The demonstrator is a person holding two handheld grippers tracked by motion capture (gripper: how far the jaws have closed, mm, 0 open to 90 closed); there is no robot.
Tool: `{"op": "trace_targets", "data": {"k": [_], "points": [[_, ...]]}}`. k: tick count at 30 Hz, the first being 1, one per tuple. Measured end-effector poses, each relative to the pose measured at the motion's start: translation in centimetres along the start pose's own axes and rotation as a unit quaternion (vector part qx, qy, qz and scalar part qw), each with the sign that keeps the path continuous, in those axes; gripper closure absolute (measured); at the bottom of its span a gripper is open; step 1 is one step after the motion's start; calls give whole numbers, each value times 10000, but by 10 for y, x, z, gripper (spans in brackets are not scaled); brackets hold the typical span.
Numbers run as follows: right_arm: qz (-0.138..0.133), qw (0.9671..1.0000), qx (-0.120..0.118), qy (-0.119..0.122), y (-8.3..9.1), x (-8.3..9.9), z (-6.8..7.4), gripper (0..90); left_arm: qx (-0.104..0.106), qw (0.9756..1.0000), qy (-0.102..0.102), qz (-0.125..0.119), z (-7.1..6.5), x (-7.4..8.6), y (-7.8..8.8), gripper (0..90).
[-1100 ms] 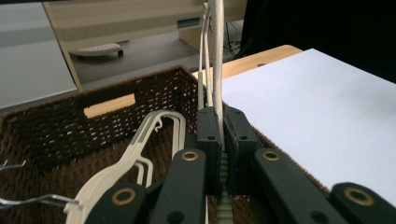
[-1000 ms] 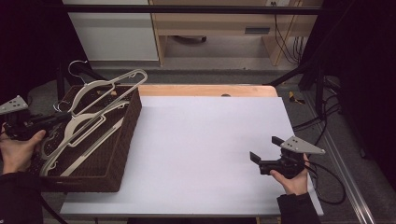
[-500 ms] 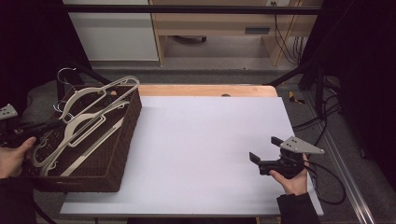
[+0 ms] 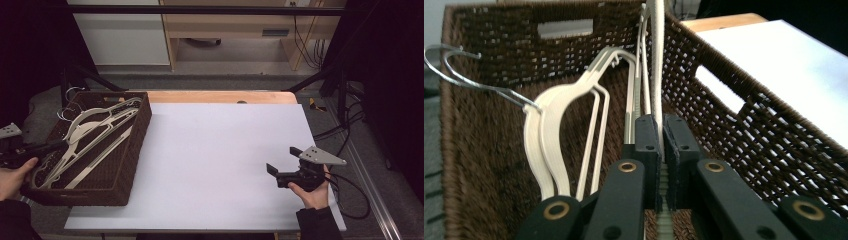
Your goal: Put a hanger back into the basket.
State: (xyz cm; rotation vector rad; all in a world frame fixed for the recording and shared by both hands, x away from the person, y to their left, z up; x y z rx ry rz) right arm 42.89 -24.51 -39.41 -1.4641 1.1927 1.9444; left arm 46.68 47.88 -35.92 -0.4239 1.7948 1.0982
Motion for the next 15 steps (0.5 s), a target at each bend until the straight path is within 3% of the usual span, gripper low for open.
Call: {"op": "trace_targets", "data": {"k": [3, 7, 9, 11, 14, 15], "points": [[-5, 10000, -9, 3, 0, 0, 0, 3, -26, 9999, 119, 102, -6, 2, -7, 856], [-9, 10000, -7, 11, 0, 0, 0, 3, -183, 9991, 118, 365, -14, 0, -13, 855], [-20, 10000, -14, 5, 1, 0, 0, 3, -154, 9988, 192, 420, -15, 0, -16, 855], [-26, 10000, -16, 1, 1, -1, 0, 3, -164, 9984, 336, 413, -12, 0, -16, 855], [-25, 10000, -25, 4, 1, -1, 0, 3, -25, 9962, 609, 614, -7, 0, -17, 852], [-28, 10000, -23, 3, 1, -1, 0, 3, -92, 9957, 651, 653, -5, 0, -18, 852]]}}
Point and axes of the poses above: each handheld gripper's, and its own axes: y roughly backward along the jaws, x roughly out of its underside, z roughly to its left, the point moved 1 cm from there along -y, roughly forward along the jaws, and after that the axes turned 1 degree about -y, right-handed, at the moved point
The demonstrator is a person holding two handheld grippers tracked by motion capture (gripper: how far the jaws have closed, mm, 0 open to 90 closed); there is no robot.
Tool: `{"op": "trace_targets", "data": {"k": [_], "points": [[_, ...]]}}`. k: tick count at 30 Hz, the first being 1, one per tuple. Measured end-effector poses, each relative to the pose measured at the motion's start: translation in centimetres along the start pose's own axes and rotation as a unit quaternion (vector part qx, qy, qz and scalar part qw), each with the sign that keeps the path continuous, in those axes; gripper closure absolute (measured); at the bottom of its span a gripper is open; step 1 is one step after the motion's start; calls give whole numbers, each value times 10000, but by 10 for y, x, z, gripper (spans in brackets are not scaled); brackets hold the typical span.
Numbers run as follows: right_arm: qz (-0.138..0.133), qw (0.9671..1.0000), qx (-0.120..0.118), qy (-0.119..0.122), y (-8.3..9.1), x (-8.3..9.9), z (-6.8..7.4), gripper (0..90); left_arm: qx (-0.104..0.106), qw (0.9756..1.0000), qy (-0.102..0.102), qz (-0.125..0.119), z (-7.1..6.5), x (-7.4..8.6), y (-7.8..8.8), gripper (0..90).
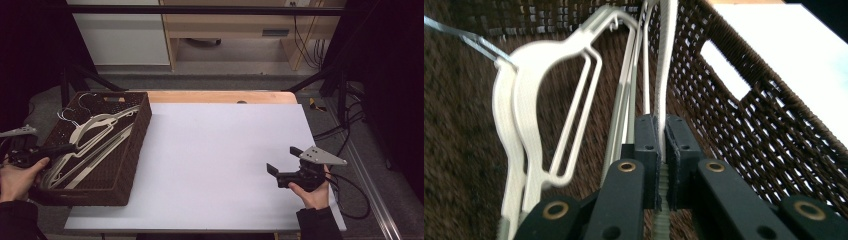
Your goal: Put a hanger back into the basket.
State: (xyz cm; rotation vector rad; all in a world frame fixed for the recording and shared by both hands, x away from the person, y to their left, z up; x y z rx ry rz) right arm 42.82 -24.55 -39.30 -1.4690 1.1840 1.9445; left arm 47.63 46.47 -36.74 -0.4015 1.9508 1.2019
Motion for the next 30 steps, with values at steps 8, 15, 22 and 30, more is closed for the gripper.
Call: {"op": "trace_targets", "data": {"k": [8, 15, 22, 30], "points": [[-5, 10000, -2, 16, 0, 0, 0, 3, -746, 9949, -68, 671, 2, 1, -7, 812], [12, 10000, 4, 24, -1, 0, 0, 3, -1101, 9916, -95, 670, 0, 2, -3, 767], [15, 10000, 6, 27, -2, 0, 0, 3, -1243, 9917, -252, -208, -18, -7, 15, 539], [-16, 10000, -4, 10, -4, 0, 0, 3, -589, 9881, -776, -1192, -76, -13, 11, 264]]}}
Point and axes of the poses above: each handheld gripper's, and its own axes: y roughly backward along the jaws, x roughly out of its underside, z roughly to its left, the point moved 1 cm from there along -y, roughly forward along the jaws, and after that the axes turned 1 degree about -y, right-handed, at the moved point
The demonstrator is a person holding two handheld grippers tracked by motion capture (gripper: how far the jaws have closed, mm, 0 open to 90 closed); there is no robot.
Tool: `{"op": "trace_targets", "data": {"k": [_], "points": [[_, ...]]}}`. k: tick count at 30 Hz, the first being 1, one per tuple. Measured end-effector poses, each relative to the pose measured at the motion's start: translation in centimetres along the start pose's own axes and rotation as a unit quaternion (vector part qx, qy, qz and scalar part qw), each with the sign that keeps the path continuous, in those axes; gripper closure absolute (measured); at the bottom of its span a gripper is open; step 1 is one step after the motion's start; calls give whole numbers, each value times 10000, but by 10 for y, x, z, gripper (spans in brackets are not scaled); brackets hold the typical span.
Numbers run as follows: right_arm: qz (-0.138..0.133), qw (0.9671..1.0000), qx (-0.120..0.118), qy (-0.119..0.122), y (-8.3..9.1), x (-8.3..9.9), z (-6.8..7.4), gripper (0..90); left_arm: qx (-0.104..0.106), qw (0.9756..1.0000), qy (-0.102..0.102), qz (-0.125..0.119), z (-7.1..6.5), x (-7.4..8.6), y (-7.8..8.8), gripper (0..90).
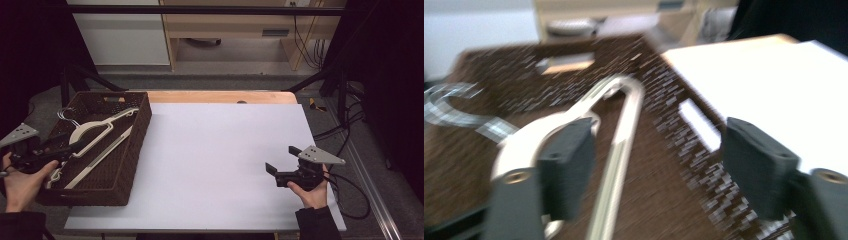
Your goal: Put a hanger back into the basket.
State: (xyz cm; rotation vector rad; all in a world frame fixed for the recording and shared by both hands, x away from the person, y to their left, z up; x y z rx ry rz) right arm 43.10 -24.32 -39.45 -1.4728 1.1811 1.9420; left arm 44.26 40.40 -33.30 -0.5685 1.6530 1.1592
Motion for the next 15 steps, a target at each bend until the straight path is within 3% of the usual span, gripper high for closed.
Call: {"op": "trace_targets", "data": {"k": [4, 7, 11, 15], "points": [[-3, 10000, 0, -10, 0, 0, 0, 3, 230, 9991, -105, -341, -29, -1, -11, 114], [-11, 10000, 5, -40, 0, 1, -1, 4, 240, 9985, -176, -467, -47, 0, -19, 70], [-27, 10000, 2, -32, 3, 1, -2, 4, 198, 9985, -395, -322, -66, 5, -30, 47], [-37, 10000, 29, -46, 5, 2, -3, 4, 271, 9983, -440, -252, -77, 11, -32, 46]]}}
Point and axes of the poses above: each handheld gripper's, and its own axes: y roughly backward along the jaws, x roughly out of its underside, z roughly to its left, the point moved 1 cm from there along -y, roughly forward along the jaws, and after that the axes turned 1 degree about -y, right-handed, at the moved point
